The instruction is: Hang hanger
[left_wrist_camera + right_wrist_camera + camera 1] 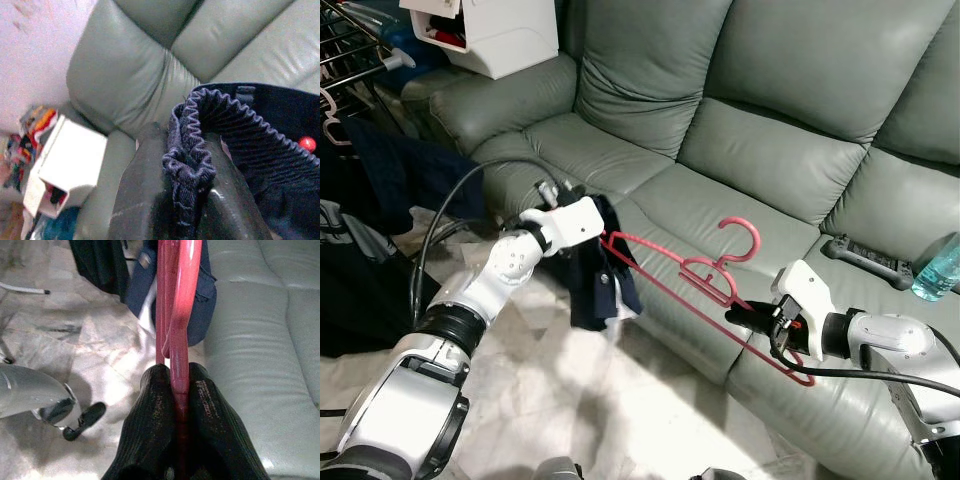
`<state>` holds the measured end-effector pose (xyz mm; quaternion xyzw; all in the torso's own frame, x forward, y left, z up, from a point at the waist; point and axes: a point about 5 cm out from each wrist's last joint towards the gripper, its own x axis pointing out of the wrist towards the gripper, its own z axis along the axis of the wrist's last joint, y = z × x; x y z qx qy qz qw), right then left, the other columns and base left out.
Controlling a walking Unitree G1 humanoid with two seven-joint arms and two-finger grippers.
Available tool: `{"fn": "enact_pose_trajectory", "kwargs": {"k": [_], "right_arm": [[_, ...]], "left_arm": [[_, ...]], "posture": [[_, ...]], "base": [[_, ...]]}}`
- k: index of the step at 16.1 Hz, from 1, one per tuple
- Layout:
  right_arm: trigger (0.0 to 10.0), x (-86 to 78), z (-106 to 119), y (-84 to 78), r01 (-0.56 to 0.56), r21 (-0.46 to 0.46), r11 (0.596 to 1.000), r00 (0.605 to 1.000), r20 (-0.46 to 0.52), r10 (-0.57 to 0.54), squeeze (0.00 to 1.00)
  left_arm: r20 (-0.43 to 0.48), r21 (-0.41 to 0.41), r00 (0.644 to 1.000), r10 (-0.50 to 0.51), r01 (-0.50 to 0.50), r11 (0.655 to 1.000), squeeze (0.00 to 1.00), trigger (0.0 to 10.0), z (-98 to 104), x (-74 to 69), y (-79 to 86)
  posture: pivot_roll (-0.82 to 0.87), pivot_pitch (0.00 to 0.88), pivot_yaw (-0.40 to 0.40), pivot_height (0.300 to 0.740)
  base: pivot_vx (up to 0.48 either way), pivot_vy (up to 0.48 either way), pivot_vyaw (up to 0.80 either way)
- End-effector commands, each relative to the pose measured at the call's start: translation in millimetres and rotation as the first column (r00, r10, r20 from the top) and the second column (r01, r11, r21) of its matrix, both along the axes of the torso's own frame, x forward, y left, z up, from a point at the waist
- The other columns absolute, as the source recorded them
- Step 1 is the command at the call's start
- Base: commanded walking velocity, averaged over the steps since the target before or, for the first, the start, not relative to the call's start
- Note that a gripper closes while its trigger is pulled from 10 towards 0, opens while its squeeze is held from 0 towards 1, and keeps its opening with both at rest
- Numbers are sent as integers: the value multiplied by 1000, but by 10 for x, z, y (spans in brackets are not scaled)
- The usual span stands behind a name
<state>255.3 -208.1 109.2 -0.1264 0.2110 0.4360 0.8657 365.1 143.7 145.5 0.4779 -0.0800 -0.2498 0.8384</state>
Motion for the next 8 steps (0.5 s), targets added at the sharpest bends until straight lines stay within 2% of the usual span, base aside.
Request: {"fn": "enact_pose_trajectory", "kwargs": {"k": [1, 5, 8], "right_arm": [[10000, 46, 7, -2, 14, -18, 1000, 1000, 24, -14, 0], [10000, 66, -29, -20, 39, -36, 999, 999, 22, -38, 0], [10000, 51, -101, -57, 50, -63, 997, 998, -20, -52, 0]], "left_arm": [[36, -17, 999, -28, 28, 999, 0, 10000, 123, -7, 37], [36, -21, 991, -126, 126, 992, 0, 10000, 162, -107, -14], [67, -45, 983, -169, 173, 984, 0, 10000, 289, -140, -87]], "posture": [[-97, 28, 33, 740], [-92, 31, 29, 740], [-93, 33, 25, 740]], "base": [[0, 0, 0], [0, 0, 0], [0, 0, 0]]}}
